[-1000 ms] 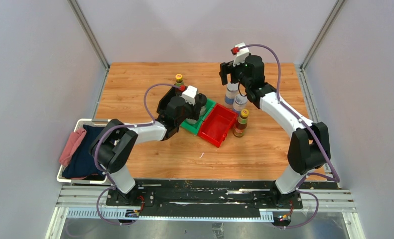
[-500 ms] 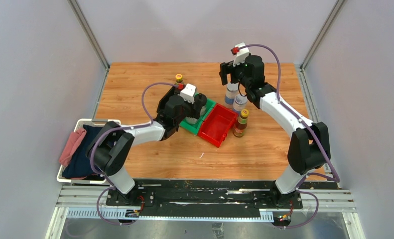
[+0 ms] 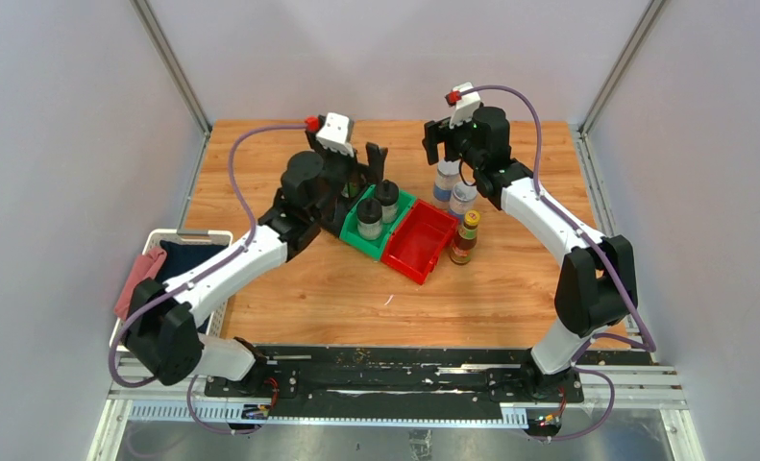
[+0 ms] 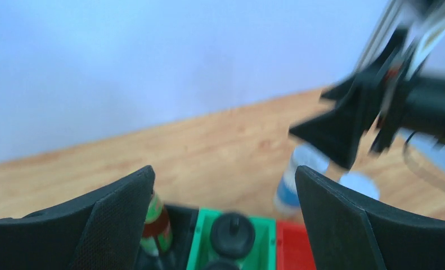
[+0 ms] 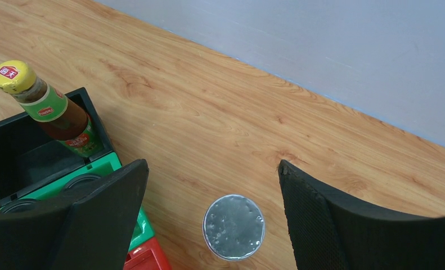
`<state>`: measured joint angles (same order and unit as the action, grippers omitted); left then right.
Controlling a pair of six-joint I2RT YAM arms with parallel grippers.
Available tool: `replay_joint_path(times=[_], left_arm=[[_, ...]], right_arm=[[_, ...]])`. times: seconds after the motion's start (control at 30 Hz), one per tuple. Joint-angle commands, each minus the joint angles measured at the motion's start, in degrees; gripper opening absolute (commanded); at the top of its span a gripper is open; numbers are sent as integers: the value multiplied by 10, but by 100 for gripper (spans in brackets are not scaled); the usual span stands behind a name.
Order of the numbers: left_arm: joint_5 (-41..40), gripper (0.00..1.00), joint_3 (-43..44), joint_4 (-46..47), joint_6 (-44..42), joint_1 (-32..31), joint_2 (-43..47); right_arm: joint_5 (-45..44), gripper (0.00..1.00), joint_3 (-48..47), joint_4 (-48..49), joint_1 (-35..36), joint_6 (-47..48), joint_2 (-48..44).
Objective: Organize the condiment bottles
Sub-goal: Place the bottle in the storage box.
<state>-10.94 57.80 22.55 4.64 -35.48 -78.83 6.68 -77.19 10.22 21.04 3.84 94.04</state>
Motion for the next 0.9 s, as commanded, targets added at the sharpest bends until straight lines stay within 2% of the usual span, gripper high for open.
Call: replay_joint_path(times=[0.0, 0.1, 0.27, 0.63, 0.87], left_arm=[[-21, 100, 71, -15, -4, -3, 28], [-16, 100, 122, -33, 18, -3, 28], [29, 100, 211, -130, 47, -3, 5], [130, 100, 242, -190, 70, -3, -27], [186, 100, 322, -273, 69, -3, -121]], right_arm=[[-1, 89, -14, -14, -7, -2, -13], [-11, 89, -20, -31, -4, 4, -21], [-47, 89, -37, -77, 0, 16, -42], [-199, 90, -37, -98, -2, 23, -105], [-311, 96, -35, -91, -29, -33, -119]])
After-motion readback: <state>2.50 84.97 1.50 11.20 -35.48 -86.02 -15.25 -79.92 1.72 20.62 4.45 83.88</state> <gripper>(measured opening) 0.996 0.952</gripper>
